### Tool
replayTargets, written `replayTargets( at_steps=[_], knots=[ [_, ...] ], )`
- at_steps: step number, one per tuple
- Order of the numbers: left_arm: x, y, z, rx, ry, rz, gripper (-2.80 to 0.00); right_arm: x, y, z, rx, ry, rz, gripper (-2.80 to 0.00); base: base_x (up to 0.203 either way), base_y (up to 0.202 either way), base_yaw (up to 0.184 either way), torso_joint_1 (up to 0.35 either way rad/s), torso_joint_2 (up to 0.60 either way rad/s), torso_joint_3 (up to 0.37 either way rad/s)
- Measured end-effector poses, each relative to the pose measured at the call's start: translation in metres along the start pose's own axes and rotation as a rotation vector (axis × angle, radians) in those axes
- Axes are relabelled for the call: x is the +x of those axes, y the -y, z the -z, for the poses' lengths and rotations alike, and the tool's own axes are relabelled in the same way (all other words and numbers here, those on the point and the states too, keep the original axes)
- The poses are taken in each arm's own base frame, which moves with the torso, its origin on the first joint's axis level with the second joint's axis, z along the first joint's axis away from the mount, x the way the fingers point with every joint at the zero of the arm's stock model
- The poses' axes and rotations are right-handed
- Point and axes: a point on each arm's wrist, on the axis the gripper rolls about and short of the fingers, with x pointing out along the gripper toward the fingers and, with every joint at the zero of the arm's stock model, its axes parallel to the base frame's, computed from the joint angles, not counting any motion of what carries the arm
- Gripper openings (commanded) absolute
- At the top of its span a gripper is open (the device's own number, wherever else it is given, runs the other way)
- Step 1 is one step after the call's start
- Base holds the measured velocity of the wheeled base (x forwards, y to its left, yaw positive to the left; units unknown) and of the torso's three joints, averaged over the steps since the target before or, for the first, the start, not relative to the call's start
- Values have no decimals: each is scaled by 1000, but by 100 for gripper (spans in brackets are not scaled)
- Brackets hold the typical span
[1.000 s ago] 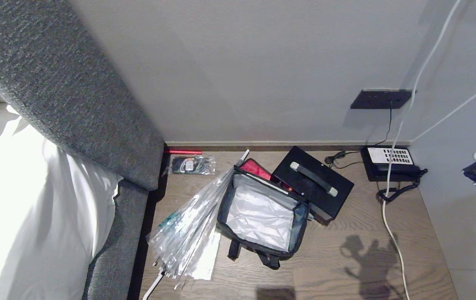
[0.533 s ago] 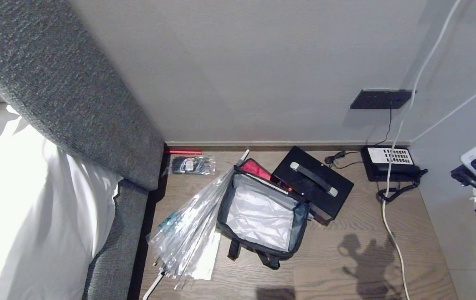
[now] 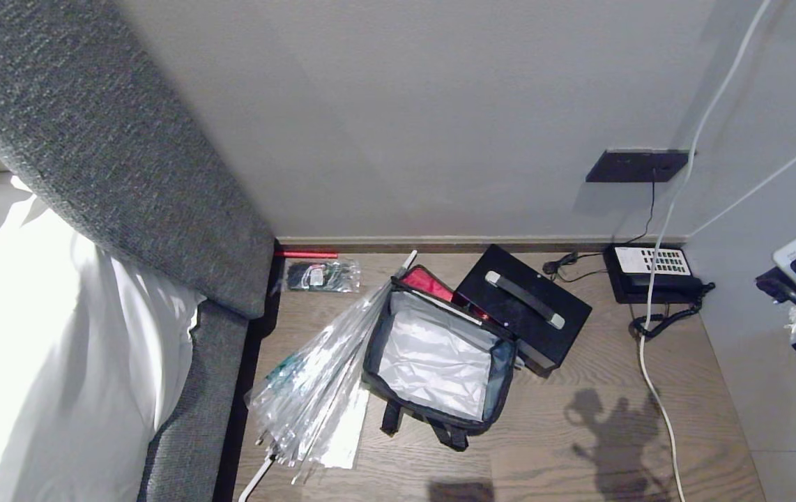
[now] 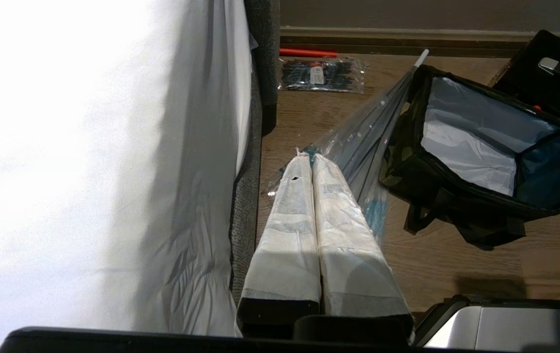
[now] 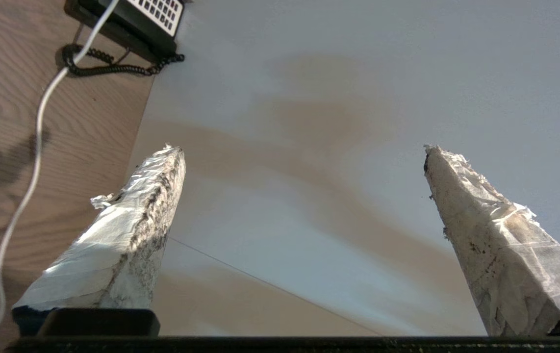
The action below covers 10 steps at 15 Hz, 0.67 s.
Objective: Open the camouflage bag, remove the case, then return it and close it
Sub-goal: Grip the handle again
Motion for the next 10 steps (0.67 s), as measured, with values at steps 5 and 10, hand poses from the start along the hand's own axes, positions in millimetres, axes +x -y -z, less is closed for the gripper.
replayTargets(
  at_steps=[5, 10],
  knots=[
    [0, 0, 0, 0, 0, 0, -280, -2, 6, 1, 42, 5, 12, 0, 0, 0, 0, 0, 0, 0],
    [0, 0, 0, 0, 0, 0, -280, -8, 4, 8, 28, 19, -5, 0, 0, 0, 0, 0, 0, 0]
  ],
)
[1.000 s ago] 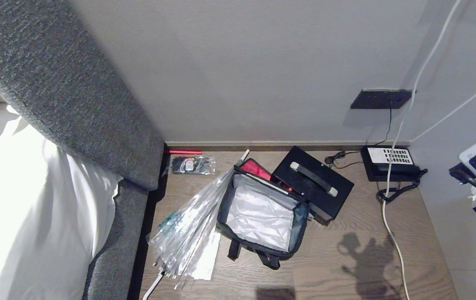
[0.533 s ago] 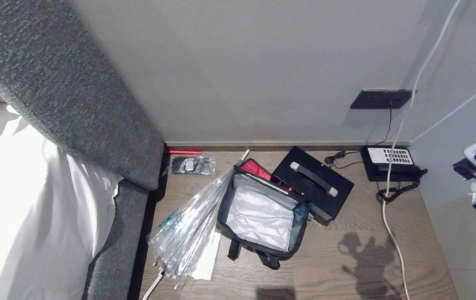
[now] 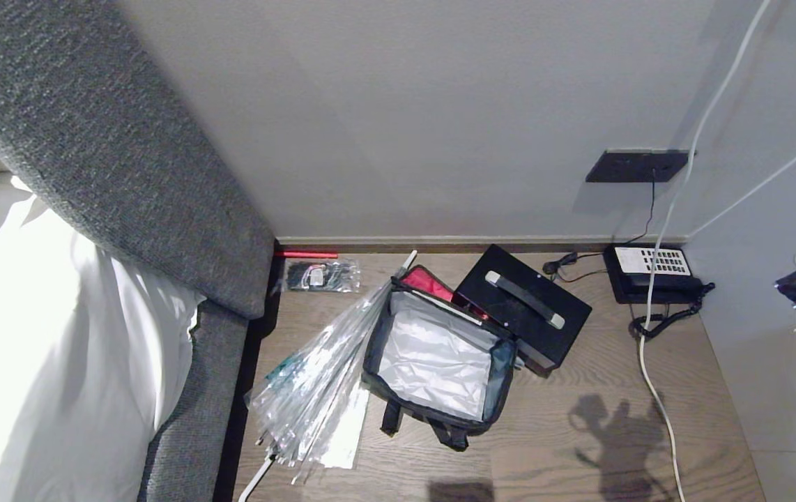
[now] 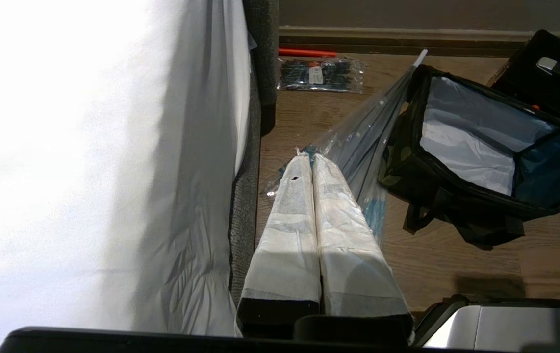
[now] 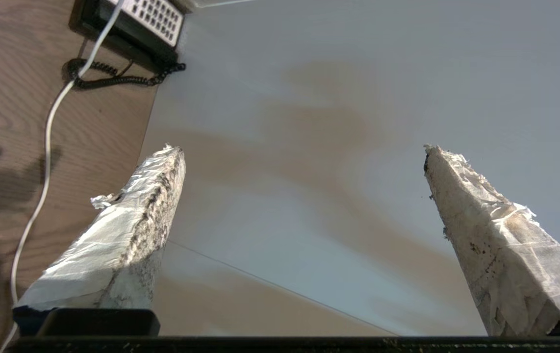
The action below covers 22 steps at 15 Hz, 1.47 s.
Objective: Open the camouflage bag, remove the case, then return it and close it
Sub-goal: Grip the handle again
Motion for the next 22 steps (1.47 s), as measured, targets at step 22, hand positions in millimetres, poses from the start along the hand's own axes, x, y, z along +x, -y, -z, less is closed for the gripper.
replayTargets(
  at_steps=[22],
  knots=[
    [0, 0, 0, 0, 0, 0, -280, 70, -234, -108, 54, 129, -306, 0, 0, 0, 0, 0, 0, 0]
  ],
)
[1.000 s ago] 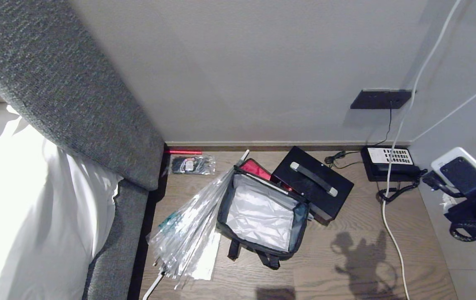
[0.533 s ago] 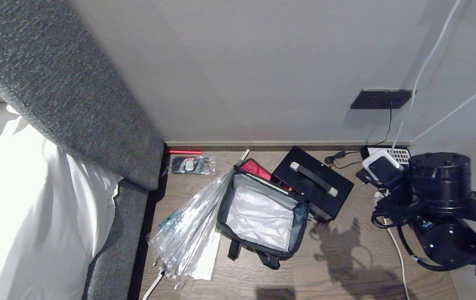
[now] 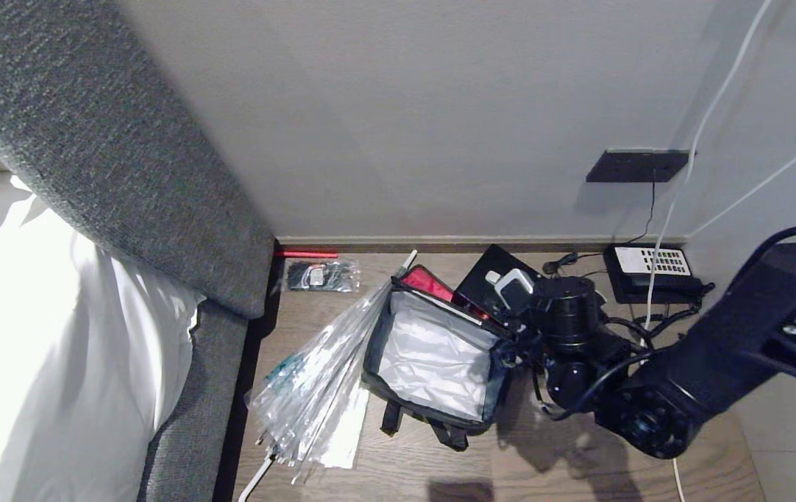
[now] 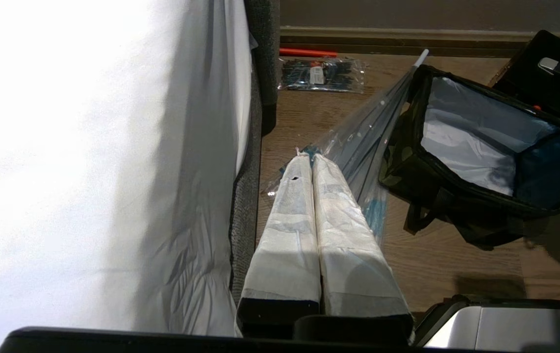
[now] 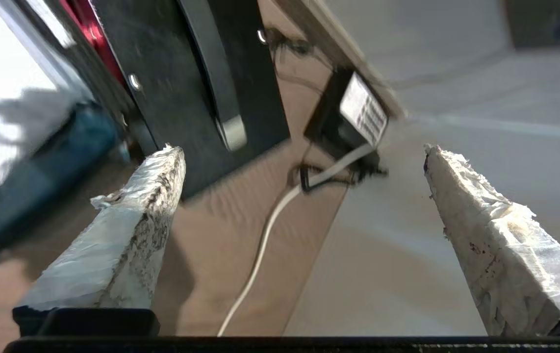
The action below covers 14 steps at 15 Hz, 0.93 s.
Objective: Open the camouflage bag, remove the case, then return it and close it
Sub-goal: Grip the handle again
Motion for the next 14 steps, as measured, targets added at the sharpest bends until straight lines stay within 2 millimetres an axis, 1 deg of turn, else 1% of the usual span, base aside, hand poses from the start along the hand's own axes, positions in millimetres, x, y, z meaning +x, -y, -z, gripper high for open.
replayTargets(
  at_steps=[2, 3, 7, 10, 12, 14],
  knots=[
    [0, 0, 0, 0, 0, 0, -280, 20, -22, -5, -48, -1, 7, 0, 0, 0, 0, 0, 0, 0],
    [0, 0, 0, 0, -1, 0, -280, 34, -30, -8, -61, -4, 23, 0, 0, 0, 0, 0, 0, 0],
    [0, 0, 0, 0, 0, 1, -280, 85, -52, -9, -169, -22, 93, 0, 0, 0, 0, 0, 0, 0],
    [0, 0, 0, 0, 0, 0, -280, 110, -62, -1, -266, -48, 129, 0, 0, 0, 0, 0, 0, 0],
    [0, 0, 0, 0, 0, 1, -280, 121, -72, 4, -285, -50, 145, 0, 0, 0, 0, 0, 0, 0],
    [0, 0, 0, 0, 0, 1, -280, 133, -77, 6, -282, -62, 172, 0, 0, 0, 0, 0, 0, 0]
  ],
)
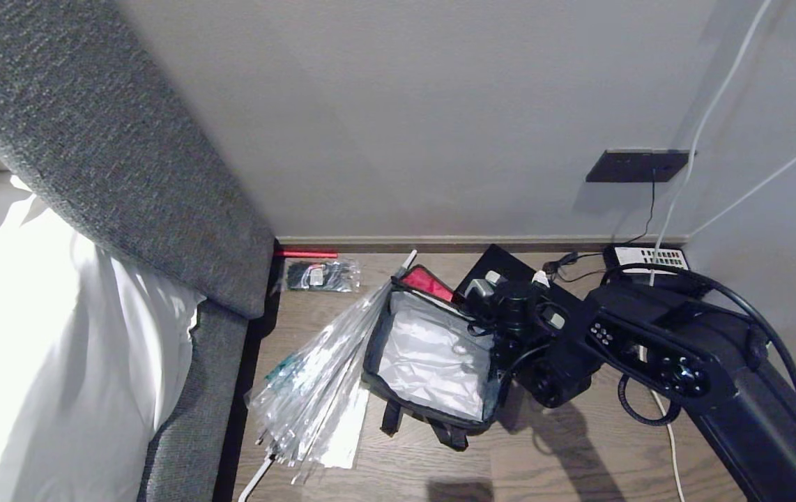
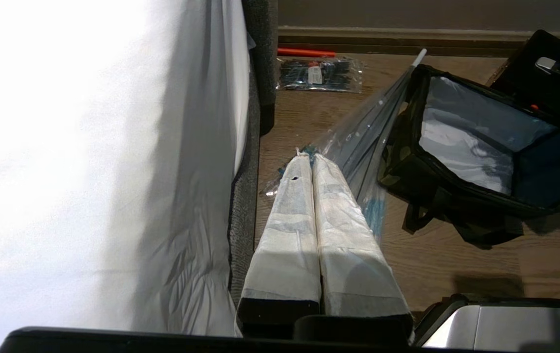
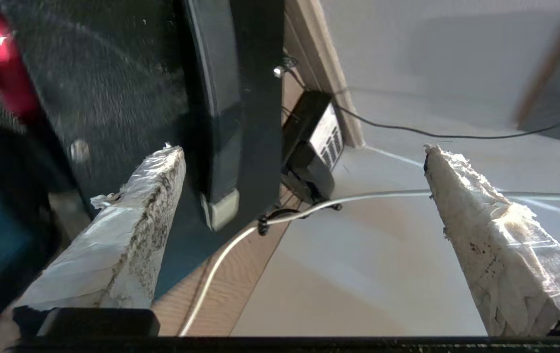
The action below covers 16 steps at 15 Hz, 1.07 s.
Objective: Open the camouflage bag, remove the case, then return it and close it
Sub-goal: Grip the handle again
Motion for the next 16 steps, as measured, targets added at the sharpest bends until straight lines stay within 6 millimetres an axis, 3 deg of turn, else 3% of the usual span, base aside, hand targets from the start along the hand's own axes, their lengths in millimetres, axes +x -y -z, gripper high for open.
replayTargets(
  at_steps=[4, 9, 16],
  knots=[
    [0, 0, 0, 0, 0, -1, -280, 24, -9, -5, 42, -40, 61, 0, 0, 0, 0, 0, 0, 0],
    [0, 0, 0, 0, 0, -2, -280, 34, -32, 5, 23, -63, 51, 0, 0, 0, 0, 0, 0, 0],
    [0, 0, 0, -1, 0, 0, -280, 60, -29, 8, 31, -92, 88, 0, 0, 0, 0, 0, 0, 0]
  ],
)
